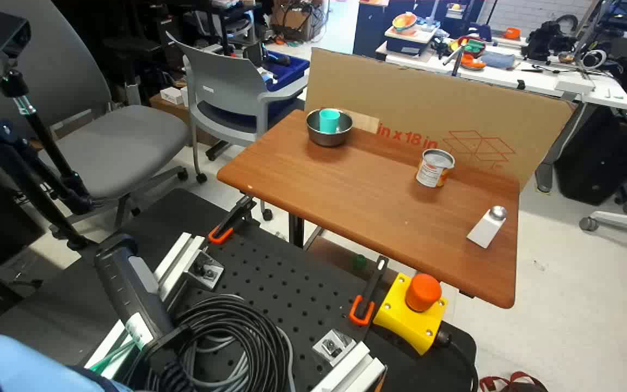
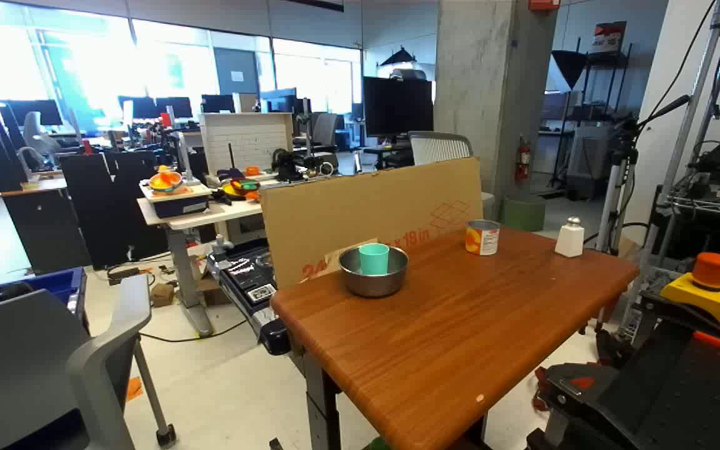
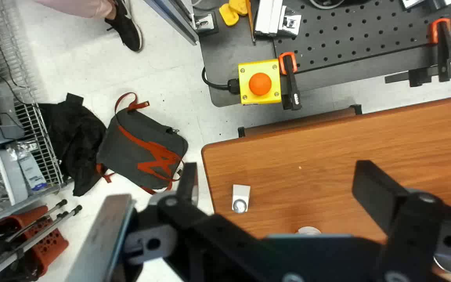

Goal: Pick up the blue cup from the pot and put it on the table

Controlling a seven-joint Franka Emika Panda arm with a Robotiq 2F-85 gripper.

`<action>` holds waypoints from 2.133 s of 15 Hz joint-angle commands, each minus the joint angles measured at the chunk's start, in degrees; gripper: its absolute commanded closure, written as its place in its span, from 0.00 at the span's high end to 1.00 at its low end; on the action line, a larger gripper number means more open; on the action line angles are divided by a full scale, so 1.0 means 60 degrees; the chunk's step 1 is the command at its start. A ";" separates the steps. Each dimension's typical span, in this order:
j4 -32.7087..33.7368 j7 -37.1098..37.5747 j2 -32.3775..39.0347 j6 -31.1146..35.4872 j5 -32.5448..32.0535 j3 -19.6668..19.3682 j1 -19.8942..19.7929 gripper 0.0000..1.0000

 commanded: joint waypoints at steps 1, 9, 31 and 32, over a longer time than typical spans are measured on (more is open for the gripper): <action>0.0028 0.0012 0.0004 -0.0029 -0.0013 -0.0056 0.0067 1.00; 0.0217 0.0434 0.0535 0.0273 0.0367 -0.0009 0.0149 1.00; 0.1862 0.3784 0.6007 0.5553 0.1609 0.1869 0.2485 1.00; 0.2001 0.3805 0.6239 0.5581 0.1570 0.1847 0.2527 1.00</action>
